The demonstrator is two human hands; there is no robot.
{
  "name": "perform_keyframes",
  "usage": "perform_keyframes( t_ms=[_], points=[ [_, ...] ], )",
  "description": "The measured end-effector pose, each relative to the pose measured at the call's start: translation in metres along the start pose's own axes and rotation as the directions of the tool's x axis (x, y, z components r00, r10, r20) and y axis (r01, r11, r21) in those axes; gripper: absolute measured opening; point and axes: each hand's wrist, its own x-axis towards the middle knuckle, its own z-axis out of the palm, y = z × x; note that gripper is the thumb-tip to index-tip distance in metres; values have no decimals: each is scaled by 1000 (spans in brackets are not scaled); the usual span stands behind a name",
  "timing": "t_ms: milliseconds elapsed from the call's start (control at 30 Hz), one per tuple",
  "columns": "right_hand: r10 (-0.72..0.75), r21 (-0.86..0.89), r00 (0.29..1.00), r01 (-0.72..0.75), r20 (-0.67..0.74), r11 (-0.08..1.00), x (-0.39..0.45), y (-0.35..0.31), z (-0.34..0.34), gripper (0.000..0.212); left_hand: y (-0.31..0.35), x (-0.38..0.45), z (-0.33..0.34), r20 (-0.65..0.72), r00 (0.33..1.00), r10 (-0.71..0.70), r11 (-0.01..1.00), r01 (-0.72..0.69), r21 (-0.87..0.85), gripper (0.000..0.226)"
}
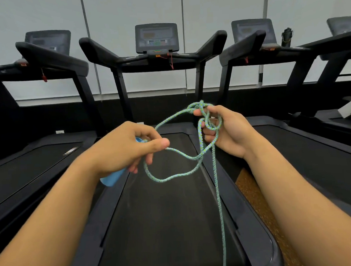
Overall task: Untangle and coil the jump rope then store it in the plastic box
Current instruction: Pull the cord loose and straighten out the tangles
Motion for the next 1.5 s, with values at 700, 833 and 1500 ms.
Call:
perform_keyframes(
  t_ms=[700,833,1500],
  points=[
    [70,-194,997,-71,-8,978,-3,5,10,41,-33,47,42,-604,778,-174,939,-54,-340,23],
    [68,-281,997,-72,-26,957,-3,4,-1,41,-39,43,15,-640,735,-224,910,-78,-408,24],
    [22,-137,973,-55,-231,989,10,10,-38,37,-42,11,-56,-720,662,-209,893,-172,-417,12]
  ],
)
